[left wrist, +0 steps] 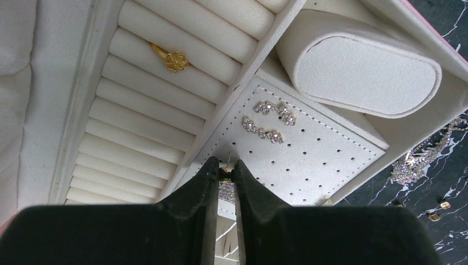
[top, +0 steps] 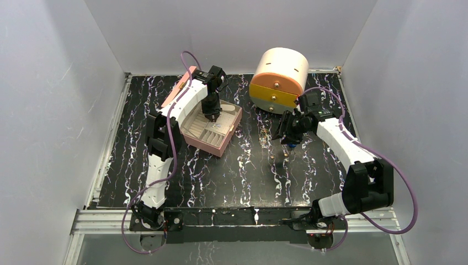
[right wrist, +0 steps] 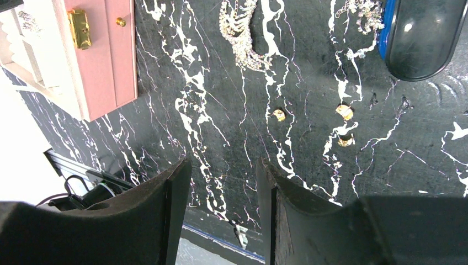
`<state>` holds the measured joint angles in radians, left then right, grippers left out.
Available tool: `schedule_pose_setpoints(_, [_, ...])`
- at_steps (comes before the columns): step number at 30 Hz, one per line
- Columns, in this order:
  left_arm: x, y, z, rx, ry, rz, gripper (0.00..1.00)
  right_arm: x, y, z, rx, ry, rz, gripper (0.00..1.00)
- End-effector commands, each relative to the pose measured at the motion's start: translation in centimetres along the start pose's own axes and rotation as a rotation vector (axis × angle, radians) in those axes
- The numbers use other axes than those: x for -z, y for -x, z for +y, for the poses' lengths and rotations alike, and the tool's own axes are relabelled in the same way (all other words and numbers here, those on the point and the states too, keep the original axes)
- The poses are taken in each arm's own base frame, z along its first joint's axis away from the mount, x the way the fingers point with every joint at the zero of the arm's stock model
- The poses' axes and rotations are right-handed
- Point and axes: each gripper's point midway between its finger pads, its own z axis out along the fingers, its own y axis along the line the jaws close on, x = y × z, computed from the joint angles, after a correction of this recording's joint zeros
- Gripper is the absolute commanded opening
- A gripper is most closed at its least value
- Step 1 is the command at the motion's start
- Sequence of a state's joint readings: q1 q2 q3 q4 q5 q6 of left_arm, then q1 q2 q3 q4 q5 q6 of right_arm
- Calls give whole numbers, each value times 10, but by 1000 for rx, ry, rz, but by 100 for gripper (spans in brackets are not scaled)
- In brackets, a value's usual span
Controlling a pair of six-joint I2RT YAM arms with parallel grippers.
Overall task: Organize the mixed jewelry
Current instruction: Place the jewelry in the jewelry box.
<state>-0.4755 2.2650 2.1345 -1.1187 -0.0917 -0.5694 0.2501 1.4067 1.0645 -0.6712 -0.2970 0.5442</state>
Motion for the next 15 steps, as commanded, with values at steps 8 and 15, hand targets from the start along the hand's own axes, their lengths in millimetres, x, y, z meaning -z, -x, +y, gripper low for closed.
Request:
schedule_pose_setpoints(8, [23, 14, -12, 10, -54, -76, 3, 8, 4, 6, 38, 23, -43, 56])
schedule_pose_setpoints(15, [19, 9, -5, 4, -19, -59, 3, 8, 4, 6, 37, 23, -42, 56])
